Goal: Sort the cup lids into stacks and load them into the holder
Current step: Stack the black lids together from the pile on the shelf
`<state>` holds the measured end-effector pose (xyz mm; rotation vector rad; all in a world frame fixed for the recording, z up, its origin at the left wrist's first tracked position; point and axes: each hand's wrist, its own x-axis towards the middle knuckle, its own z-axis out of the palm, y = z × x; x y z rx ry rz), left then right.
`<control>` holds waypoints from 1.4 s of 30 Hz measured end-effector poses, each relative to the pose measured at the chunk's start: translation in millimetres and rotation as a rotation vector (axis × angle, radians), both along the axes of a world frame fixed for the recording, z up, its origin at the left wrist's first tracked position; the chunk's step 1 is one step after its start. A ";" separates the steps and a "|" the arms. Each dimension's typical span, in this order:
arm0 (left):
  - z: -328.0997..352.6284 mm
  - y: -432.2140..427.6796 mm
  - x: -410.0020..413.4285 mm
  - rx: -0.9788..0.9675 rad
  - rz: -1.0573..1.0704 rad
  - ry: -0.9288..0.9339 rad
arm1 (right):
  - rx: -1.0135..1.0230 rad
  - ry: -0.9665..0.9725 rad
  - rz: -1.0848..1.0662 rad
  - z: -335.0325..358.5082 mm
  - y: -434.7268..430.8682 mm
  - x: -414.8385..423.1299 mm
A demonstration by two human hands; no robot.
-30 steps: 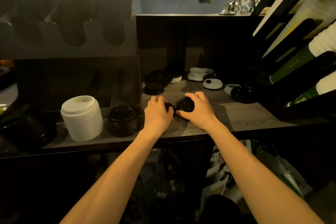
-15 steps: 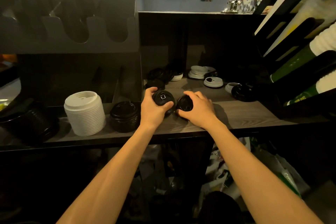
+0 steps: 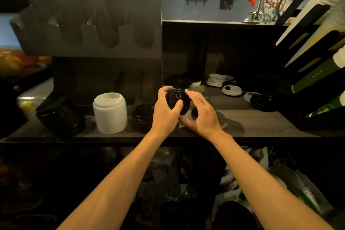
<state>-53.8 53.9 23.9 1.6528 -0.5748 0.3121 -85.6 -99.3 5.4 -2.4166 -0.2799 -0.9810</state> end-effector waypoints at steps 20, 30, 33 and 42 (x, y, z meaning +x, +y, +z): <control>-6.6 103.0 10.7 0.515 0.336 -0.398 | 0.174 0.196 0.067 0.0 98.0 39.6; -18.9 98.6 9.9 0.550 0.370 -0.354 | 0.140 0.264 0.117 -1.5 91.3 35.4; -17.4 97.3 8.9 0.581 0.386 -0.386 | 0.177 0.309 0.137 -1.4 90.0 36.2; -9.0 77.9 12.4 0.504 0.398 -0.464 | 0.210 0.260 0.152 -0.2 67.8 24.7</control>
